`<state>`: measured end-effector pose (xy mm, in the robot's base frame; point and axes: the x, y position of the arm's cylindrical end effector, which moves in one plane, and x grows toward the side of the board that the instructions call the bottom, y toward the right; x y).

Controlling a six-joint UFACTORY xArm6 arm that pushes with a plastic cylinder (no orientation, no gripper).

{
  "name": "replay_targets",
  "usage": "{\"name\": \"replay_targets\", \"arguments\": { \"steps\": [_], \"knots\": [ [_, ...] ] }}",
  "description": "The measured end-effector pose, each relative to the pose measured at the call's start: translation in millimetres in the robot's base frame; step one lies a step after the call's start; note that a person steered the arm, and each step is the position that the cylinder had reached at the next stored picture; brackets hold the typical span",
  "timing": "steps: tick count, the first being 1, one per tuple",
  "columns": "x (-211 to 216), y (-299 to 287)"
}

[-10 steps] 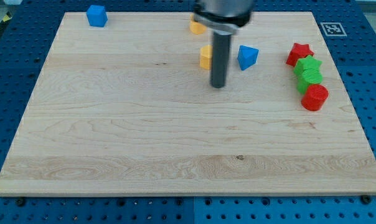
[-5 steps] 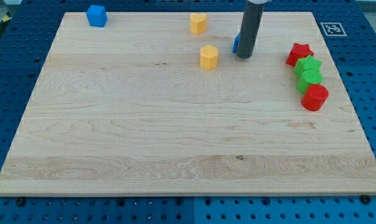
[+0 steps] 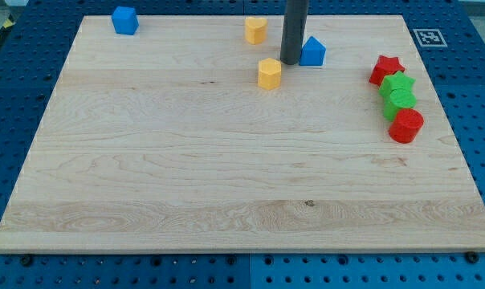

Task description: Put the blue triangle at the top right corner

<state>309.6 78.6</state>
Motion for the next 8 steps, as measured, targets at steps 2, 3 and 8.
{"name": "replay_targets", "arguments": {
  "steps": [2, 3, 8],
  "knots": [
    [0.0, 35.8],
    [1.4, 48.3],
    [-3.2, 102.5]
  ]
}}
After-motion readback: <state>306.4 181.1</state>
